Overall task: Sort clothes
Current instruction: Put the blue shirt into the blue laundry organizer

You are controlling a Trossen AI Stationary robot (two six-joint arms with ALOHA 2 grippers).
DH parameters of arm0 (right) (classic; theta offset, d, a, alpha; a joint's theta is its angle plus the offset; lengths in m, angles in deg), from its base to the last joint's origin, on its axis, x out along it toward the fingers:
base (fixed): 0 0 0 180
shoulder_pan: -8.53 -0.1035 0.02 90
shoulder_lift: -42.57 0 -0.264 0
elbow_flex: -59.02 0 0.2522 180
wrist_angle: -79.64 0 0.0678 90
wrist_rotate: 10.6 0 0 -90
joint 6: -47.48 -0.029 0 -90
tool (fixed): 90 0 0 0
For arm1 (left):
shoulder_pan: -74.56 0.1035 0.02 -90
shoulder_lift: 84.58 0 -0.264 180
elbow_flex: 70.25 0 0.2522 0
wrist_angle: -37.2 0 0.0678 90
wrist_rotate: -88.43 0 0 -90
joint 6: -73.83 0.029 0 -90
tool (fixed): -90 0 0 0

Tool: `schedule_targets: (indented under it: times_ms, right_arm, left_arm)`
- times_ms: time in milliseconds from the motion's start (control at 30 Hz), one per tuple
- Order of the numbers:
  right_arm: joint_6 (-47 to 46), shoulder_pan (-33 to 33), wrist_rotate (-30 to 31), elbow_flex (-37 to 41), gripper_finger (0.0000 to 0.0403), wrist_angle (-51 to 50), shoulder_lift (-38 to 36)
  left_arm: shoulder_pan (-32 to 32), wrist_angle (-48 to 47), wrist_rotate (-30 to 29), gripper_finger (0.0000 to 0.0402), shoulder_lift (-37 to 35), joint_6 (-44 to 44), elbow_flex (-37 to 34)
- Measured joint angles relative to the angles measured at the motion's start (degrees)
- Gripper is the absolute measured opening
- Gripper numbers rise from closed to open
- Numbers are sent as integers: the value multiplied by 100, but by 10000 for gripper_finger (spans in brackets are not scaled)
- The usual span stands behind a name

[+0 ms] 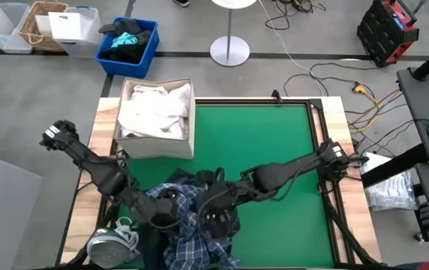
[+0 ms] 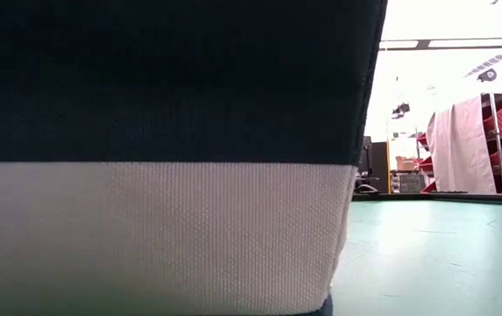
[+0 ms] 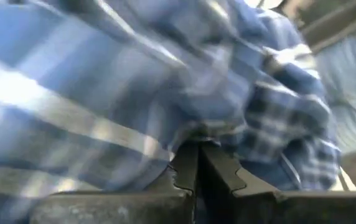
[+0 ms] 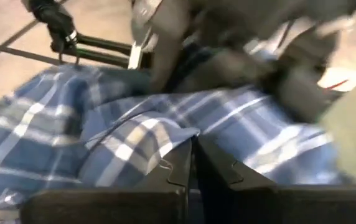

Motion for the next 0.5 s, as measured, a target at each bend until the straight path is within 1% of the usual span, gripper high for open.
schedule_targets:
  times_ms: [133,267,333,400,500]
  right_arm:
    - [-153,-87,-182,1005,13,1246,-25]
    - [-289,-84,-291,2059,12,3121,-59]
    - [-406,4,-312,2524,12,3803,-18]
    - [-613,105,-390,2951,12,4257,-17]
    - [-852,244,-581,3386,12,4459,-26]
  left_arm:
    - [-132,-475,-169,0,176,-783,127]
    - [-270,-398,-258,0,334,-1073,131]
    - [-275,-350,-243,0,354,-1374,131]
    - [-277,-351,-225,0,303,-1694,128]
    - [-273,-476,-229,0,215,-1930,351]
